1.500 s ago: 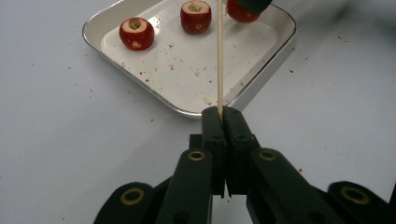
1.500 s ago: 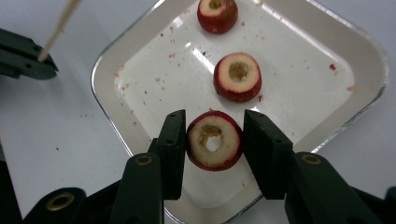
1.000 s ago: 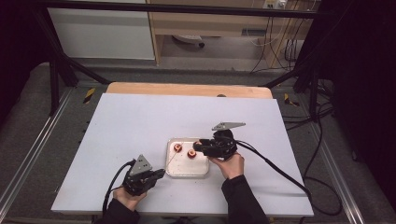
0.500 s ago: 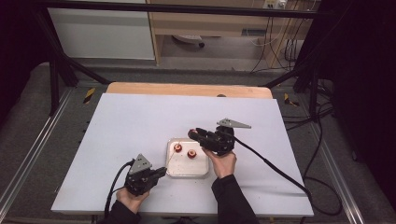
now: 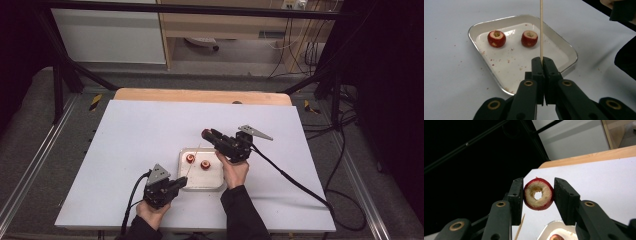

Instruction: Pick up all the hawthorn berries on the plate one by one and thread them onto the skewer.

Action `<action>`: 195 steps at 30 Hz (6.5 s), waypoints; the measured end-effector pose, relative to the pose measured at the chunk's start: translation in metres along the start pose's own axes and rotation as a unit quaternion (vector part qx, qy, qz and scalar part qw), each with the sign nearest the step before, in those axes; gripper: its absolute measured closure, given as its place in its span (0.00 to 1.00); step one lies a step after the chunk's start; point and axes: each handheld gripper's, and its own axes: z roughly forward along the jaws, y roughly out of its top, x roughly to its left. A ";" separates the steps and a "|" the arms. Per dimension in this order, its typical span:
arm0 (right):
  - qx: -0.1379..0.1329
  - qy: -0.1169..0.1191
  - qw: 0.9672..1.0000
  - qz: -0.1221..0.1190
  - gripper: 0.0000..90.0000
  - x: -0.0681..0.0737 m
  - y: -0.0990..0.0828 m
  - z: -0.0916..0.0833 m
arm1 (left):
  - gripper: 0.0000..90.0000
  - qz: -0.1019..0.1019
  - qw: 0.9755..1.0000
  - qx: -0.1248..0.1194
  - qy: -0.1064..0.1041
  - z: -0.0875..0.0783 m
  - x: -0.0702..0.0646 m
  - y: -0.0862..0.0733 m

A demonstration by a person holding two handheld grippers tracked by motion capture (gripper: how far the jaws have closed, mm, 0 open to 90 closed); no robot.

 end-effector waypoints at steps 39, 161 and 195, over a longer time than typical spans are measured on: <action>-0.043 0.013 0.999 0.028 0.69 0.000 -0.011 0.001 | 0.98 -0.029 0.999 -0.024 -0.004 0.011 -0.008 0.009; 0.491 -0.079 0.845 -0.196 0.61 -0.006 -0.018 0.076 | 0.98 0.064 0.996 0.049 0.022 -0.035 0.058 -0.018; 0.433 -0.043 0.885 -0.168 0.70 0.009 0.003 0.052 | 0.98 0.067 0.997 0.042 0.018 -0.036 0.056 -0.018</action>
